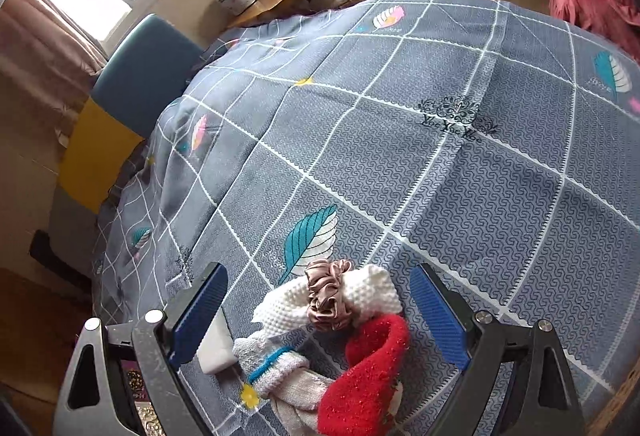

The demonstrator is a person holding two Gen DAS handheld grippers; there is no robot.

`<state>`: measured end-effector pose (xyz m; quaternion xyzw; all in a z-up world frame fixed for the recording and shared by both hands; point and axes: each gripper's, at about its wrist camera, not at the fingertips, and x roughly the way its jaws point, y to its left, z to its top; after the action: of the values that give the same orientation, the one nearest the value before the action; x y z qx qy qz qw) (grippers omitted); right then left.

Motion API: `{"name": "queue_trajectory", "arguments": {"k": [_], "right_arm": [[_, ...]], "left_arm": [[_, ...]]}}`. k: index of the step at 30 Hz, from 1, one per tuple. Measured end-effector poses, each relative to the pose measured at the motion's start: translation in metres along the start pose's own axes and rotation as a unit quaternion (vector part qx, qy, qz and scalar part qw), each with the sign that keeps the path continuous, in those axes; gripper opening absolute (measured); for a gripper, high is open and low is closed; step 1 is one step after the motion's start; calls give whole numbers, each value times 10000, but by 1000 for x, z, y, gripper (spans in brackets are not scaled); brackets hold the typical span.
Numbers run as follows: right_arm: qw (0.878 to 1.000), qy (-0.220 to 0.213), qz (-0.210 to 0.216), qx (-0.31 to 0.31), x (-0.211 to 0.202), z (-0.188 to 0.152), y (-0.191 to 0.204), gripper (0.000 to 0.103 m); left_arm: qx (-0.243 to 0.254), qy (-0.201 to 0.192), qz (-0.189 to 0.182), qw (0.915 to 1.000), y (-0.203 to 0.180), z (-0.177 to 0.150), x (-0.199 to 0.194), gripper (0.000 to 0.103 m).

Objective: Organize soft objects
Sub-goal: 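Move both tools back from the tray to the gloves and scrunchies, then grasp the grey knit glove with the left gripper while the right gripper grasps the white knit headband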

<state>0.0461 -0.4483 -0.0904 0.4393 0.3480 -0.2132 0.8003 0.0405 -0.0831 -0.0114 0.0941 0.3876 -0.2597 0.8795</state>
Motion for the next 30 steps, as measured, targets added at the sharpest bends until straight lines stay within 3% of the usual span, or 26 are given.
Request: {"name": "queue_trajectory", "arguments": {"k": [5,7,13,16,21,30], "right_arm": [[9955,-316,850,269,-20,4,-4,93],[9938,-397,1005,278,-26,4,-4,93],[9972,-281,297,618,-23,5,-23,93],[9935,-306,491,982,-25,6,-37,93],[9920,-289,673,1025,-26,8,-38,93],[9918,-147,793,995,-20,8,-35,93]], "left_arm": [[-354,476,-402,9974,-7,14,48,57],[-442,624,-513,9958,-13,20,67,57],[-487,1043,-1053,9878,-46,39,118,57],[-442,1172,-1375,9826,-66,48,139,57],[-346,1370,-1691,9754,-101,60,168,57],[-422,1907,-1441,9701,-125,59,225,57]]}}
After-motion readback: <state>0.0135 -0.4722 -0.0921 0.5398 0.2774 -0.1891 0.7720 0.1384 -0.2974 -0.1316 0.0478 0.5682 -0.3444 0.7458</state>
